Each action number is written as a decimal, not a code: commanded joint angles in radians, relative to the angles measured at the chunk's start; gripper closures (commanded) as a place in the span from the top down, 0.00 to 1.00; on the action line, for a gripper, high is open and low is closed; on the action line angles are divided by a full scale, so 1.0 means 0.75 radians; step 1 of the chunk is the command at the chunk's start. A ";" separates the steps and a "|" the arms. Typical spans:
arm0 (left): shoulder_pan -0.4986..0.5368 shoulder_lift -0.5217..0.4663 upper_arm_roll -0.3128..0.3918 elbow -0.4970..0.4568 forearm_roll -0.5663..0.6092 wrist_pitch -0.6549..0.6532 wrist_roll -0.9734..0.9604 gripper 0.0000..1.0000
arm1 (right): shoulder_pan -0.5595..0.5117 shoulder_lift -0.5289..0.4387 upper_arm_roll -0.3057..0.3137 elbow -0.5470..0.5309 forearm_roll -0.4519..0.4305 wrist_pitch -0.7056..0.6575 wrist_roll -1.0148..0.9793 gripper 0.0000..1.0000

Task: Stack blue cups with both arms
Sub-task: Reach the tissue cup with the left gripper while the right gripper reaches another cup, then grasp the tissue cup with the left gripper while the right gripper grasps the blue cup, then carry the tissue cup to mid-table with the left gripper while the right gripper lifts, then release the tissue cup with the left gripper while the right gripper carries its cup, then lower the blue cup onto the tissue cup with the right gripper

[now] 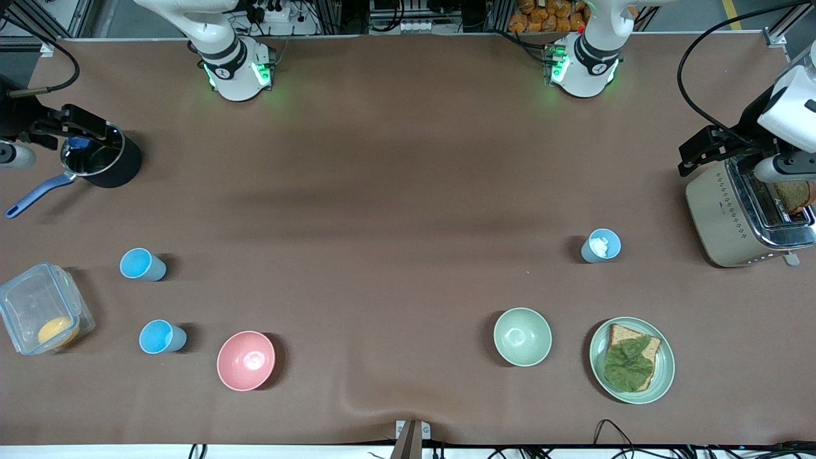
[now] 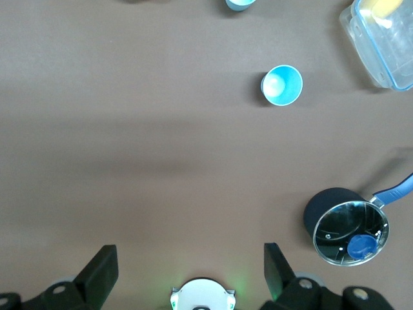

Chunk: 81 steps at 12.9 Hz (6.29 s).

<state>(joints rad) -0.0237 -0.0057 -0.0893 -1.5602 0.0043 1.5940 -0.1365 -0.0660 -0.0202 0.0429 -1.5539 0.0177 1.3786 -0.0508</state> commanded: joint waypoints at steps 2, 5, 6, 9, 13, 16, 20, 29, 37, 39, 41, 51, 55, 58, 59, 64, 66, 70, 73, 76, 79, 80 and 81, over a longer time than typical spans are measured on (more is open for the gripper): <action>-0.011 -0.009 0.017 0.016 -0.004 -0.029 0.043 1.00 | -0.004 -0.020 -0.010 0.000 0.003 0.005 0.013 1.00; -0.003 0.138 0.013 0.004 -0.020 -0.011 0.063 1.00 | -0.020 -0.004 -0.012 -0.014 0.023 0.015 0.015 1.00; -0.003 0.183 0.013 -0.020 -0.024 0.032 0.061 1.00 | -0.041 0.023 -0.014 -0.037 0.054 0.021 0.013 1.00; -0.003 0.194 0.013 -0.291 -0.010 0.366 0.035 1.00 | -0.100 0.090 -0.016 -0.228 0.052 0.202 -0.152 1.00; 0.030 0.244 0.009 -0.631 0.005 0.907 0.053 1.00 | -0.121 0.266 -0.016 -0.319 -0.192 0.519 -0.502 1.00; 0.070 0.351 0.007 -0.711 0.005 1.069 0.057 1.00 | -0.206 0.390 -0.014 -0.340 -0.208 0.724 -0.631 1.00; 0.077 0.396 0.005 -0.871 0.005 1.307 0.059 0.96 | -0.419 0.622 -0.006 -0.331 -0.099 1.082 -1.020 1.00; 0.070 0.417 -0.093 -0.863 0.000 1.294 0.041 0.00 | -0.417 0.798 -0.004 -0.274 0.113 1.258 -1.051 1.00; -0.139 0.447 -0.513 -0.702 -0.004 1.286 -0.852 0.00 | -0.421 0.841 -0.002 -0.307 0.197 1.291 -1.047 0.00; -0.317 0.523 -0.507 -0.598 0.002 1.284 -1.115 0.00 | -0.435 0.800 -0.002 -0.335 0.197 1.184 -1.065 0.00; -0.450 0.635 -0.501 -0.493 0.023 1.284 -1.260 0.00 | -0.450 0.702 -0.004 -0.325 0.197 0.947 -1.088 0.00; -0.656 0.796 -0.396 -0.319 0.420 1.280 -1.550 1.00 | -0.244 0.226 0.000 -0.307 0.087 0.236 -1.104 0.00; -0.535 0.509 -0.382 -0.183 0.424 0.921 -1.559 1.00 | -0.096 0.199 0.000 -0.311 0.167 0.238 -1.005 0.00; -0.447 0.454 -0.380 0.057 0.420 0.443 -1.231 1.00 | 0.159 0.162 0.000 -0.333 0.169 0.250 -0.595 0.00; -0.390 0.405 -0.382 0.076 0.412 0.403 -1.124 1.00 | 0.249 0.166 0.000 -0.331 0.169 0.276 -0.415 0.00; -0.047 0.196 -0.394 0.076 0.248 0.270 -0.651 1.00 | 0.638 0.250 0.000 -0.336 0.169 0.499 0.273 0.00; 0.048 0.116 -0.376 0.070 0.124 0.237 -0.416 1.00 | 0.756 0.319 0.000 -0.338 0.171 0.620 0.539 0.00; -0.030 0.049 -0.157 0.076 0.084 0.061 -0.234 1.00 | 0.953 0.452 0.000 -0.331 0.173 0.865 1.109 0.00; -0.024 -0.003 -0.063 0.072 0.013 -0.004 -0.117 1.00 | 1.012 0.524 0.000 -0.329 0.175 0.990 1.264 0.00; -0.020 -0.035 -0.045 0.062 0.000 -0.017 -0.094 1.00 | 1.023 0.555 0.000 -0.327 0.173 1.044 1.275 0.00; -0.030 -0.060 -0.024 0.064 0.002 -0.019 -0.092 1.00 | 1.035 0.593 -0.002 -0.323 0.171 1.076 1.275 0.00; -0.034 -0.066 -0.022 0.066 0.013 -0.019 -0.094 1.00 | 1.047 0.597 -0.002 -0.323 0.171 1.091 1.275 0.00; -0.036 -0.078 -0.006 0.064 0.015 -0.021 -0.086 1.00 | 1.049 0.600 -0.002 -0.321 0.171 1.089 1.275 0.00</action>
<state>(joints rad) -0.0359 -0.0270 -0.1216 -1.4938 0.0276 1.5893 -0.2258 0.6966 0.4140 0.0532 -1.8155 0.1381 2.1896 0.8886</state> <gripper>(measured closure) 0.000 0.965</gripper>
